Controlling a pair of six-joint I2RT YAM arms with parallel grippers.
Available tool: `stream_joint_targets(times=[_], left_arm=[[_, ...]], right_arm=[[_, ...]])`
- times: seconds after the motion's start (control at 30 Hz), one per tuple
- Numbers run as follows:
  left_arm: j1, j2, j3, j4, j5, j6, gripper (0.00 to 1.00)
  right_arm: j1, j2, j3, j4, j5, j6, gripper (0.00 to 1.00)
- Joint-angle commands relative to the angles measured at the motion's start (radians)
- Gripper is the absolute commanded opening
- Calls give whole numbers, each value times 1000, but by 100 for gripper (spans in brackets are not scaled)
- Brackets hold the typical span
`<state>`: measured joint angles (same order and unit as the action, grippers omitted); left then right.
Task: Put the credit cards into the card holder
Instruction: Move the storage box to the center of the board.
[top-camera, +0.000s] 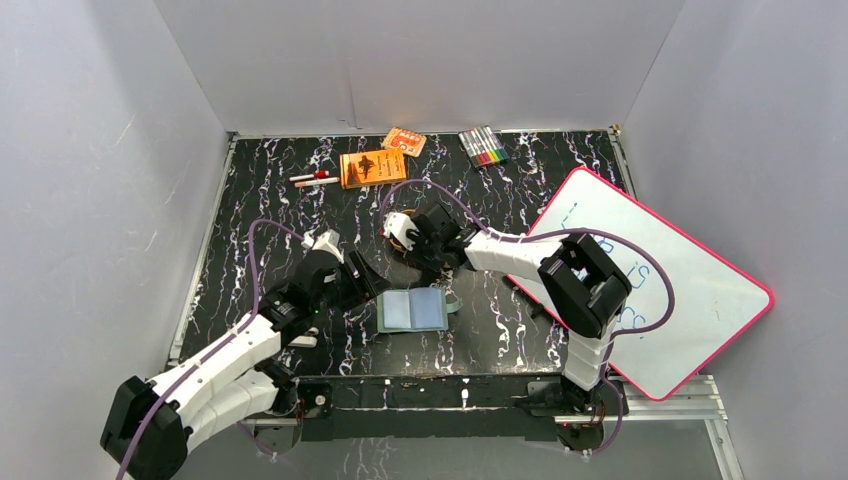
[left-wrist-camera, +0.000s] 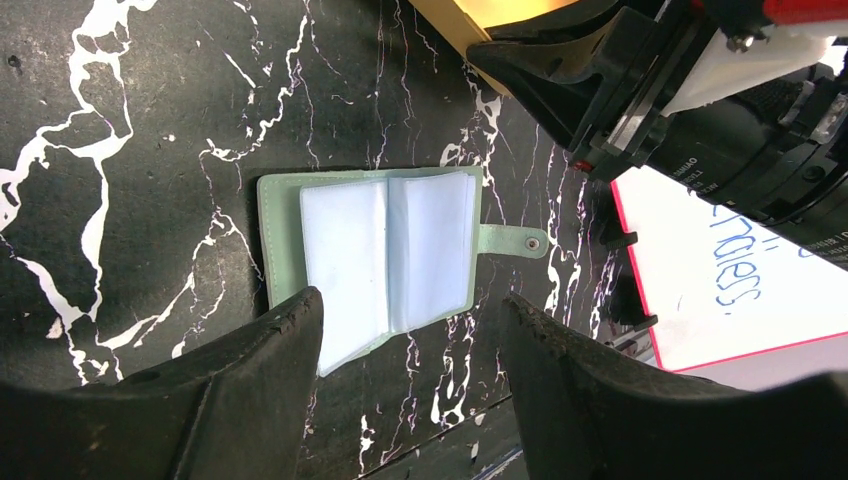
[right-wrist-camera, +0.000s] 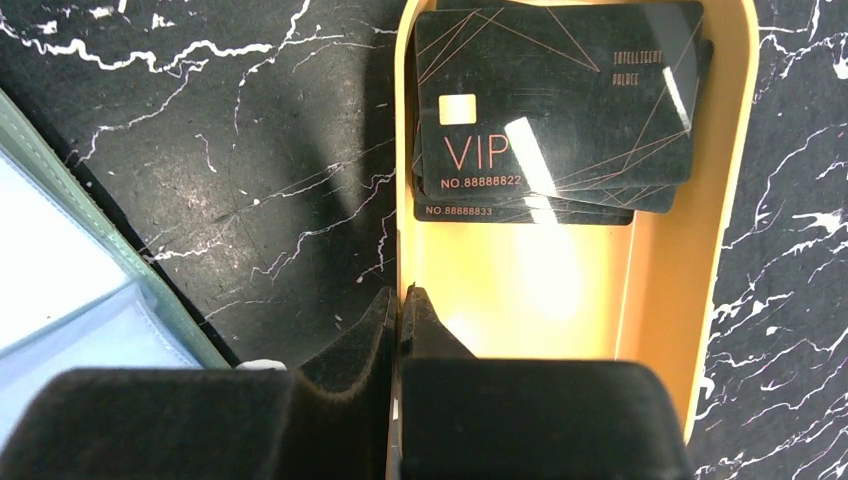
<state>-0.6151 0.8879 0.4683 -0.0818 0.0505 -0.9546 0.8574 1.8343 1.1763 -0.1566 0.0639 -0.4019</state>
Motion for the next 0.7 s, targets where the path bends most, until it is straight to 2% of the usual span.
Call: stream_joint_targets(times=[0.0,0.1,0.5,0.57,0.67], left_arm=[[5,3,-5,-3,-3,-1,63],[5,5,-6,0,3,1,63],[5,12,-11,11,13,0,63],[5,10,-11,7,14,0,63],[5,0,-10,-1,8,2,63]], right_arm=[[-12,-23,-5,56,-9,-102,0],[-15,-10,0,49,-5,-98,1],[-17,-38,-12,53,35,-72,33],[-18,-48,-4,50,42,-58,40],[-17,-96,30,34,31,11,55]])
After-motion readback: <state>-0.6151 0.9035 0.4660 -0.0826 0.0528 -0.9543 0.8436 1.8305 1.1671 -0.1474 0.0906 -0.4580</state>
